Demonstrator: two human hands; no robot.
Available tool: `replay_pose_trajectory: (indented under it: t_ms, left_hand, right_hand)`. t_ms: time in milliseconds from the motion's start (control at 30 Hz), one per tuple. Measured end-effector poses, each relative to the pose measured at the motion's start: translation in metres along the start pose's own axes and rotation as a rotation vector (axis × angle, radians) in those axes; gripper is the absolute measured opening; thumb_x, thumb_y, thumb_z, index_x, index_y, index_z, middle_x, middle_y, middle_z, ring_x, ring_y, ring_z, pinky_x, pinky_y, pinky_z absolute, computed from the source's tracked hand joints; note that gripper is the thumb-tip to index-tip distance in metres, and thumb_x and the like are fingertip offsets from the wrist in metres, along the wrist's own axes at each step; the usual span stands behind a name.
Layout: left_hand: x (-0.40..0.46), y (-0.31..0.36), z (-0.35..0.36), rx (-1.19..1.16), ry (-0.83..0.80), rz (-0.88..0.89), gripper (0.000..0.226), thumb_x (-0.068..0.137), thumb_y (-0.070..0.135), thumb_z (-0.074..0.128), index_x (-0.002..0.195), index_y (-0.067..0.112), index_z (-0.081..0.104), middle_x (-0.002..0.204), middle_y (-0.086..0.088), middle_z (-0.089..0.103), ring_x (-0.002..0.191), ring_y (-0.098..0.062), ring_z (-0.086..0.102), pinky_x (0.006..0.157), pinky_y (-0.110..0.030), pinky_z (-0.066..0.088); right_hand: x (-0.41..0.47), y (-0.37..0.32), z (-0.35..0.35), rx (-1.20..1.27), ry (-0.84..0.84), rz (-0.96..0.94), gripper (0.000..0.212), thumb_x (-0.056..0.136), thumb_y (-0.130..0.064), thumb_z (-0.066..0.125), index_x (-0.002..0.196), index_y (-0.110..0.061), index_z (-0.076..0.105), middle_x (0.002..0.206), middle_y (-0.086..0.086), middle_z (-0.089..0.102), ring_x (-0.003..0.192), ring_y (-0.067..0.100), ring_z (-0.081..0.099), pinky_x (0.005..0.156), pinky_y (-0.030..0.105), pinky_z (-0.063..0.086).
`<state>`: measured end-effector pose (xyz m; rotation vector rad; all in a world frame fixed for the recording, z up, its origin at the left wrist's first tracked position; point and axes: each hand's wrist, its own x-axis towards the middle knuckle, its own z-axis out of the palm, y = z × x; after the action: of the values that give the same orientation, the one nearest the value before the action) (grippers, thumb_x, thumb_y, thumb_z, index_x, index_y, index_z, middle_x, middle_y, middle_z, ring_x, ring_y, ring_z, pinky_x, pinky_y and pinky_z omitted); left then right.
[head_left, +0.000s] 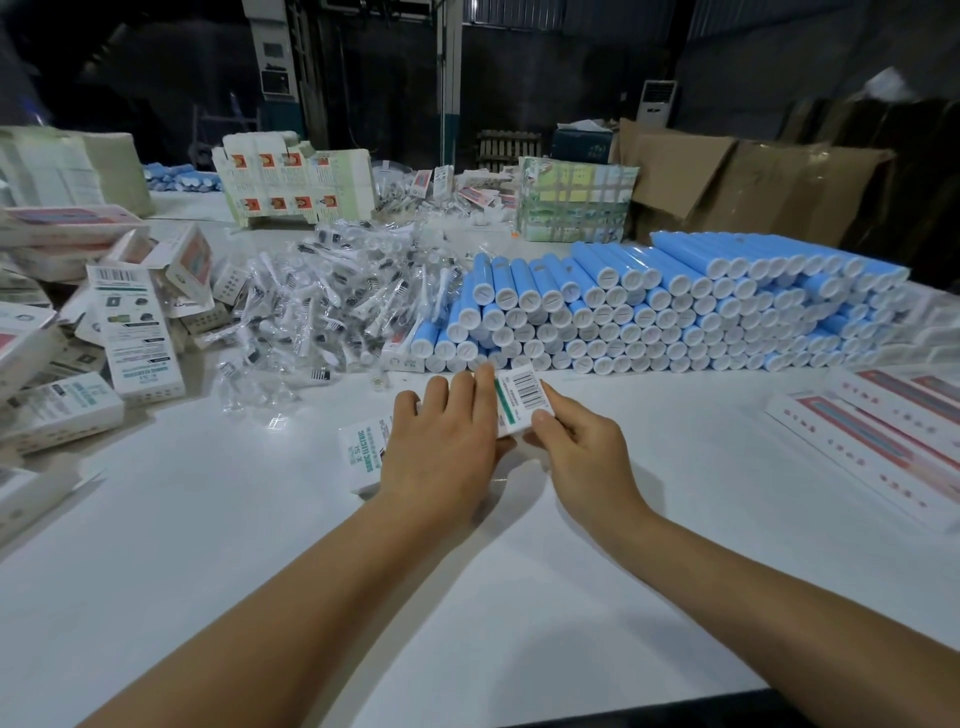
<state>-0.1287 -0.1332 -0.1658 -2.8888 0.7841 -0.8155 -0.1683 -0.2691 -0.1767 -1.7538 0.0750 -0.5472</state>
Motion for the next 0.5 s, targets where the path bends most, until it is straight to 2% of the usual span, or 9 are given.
replay_pose_trajectory:
  t_ms: [100,200,267,333,400,500]
  left_hand:
    - [0.005,0.002,-0.005,-0.086,0.006,-0.041,0.075,0.095,0.055,0.030,0.149,0.010,0.004,0.140,-0.005,0.033,0.122,-0.025,0.035,0.092,-0.037,0.030]
    - [0.014,0.001,-0.016,-0.385,0.044,-0.130,0.071,0.093,0.055,0.032,0.149,0.013,0.016,0.135,-0.006,0.040,0.121,-0.026,0.040,0.093,-0.039,0.035]
    - [0.017,-0.002,-0.025,-0.782,0.087,-0.186,0.062,0.093,0.054,0.033,0.143,0.016,0.032,0.124,-0.007,0.048,0.112,-0.025,0.047,0.090,-0.043,0.041]
    - [0.017,-0.005,-0.032,-1.209,0.160,-0.266,0.041,0.092,0.050,0.038,0.125,0.028,0.049,0.109,-0.001,0.056,0.100,-0.015,0.054,0.084,-0.038,0.045]
    - [0.017,-0.007,-0.038,-1.594,0.174,-0.486,0.020,0.097,0.047,0.042,0.103,0.034,0.056,0.094,0.004,0.063,0.086,-0.008,0.060,0.075,-0.032,0.046]
    - [0.020,-0.019,-0.031,-2.216,0.019,-0.819,0.041,0.098,0.049,0.039,0.111,0.016,0.060,0.090,-0.009,0.070,0.082,-0.020,0.070,0.072,-0.036,0.052]
  right_hand:
    - [0.003,-0.005,-0.003,0.144,-0.007,-0.004,0.034,0.098,-0.012,0.048,0.131,-0.015,0.056,0.107,-0.015,0.068,0.099,0.004,0.065,0.082,0.022,0.054]
    - [0.004,-0.011,-0.005,0.212,-0.022,-0.060,0.035,0.093,-0.028,0.048,0.128,-0.026,0.053,0.115,-0.012,0.065,0.100,0.005,0.063,0.079,0.022,0.052]
    - [0.001,-0.014,-0.003,0.188,-0.042,-0.078,0.032,0.089,-0.031,0.048,0.120,-0.032,0.055,0.106,-0.009,0.064,0.090,0.005,0.062,0.076,0.023,0.051]
    - [0.000,-0.013,-0.001,0.159,-0.033,-0.073,0.022,0.095,-0.023,0.051,0.111,-0.037,0.057,0.098,-0.009,0.062,0.083,0.006,0.057,0.078,0.027,0.049]
    - [0.001,-0.011,0.000,0.112,-0.039,-0.041,0.024,0.097,-0.018,0.051,0.108,-0.038,0.058,0.102,-0.007,0.062,0.087,0.009,0.055,0.083,0.032,0.047]
    - [-0.001,-0.010,0.003,0.069,-0.105,-0.018,0.022,0.096,-0.025,0.053,0.103,-0.045,0.060,0.105,-0.009,0.062,0.089,0.008,0.054,0.083,0.028,0.044]
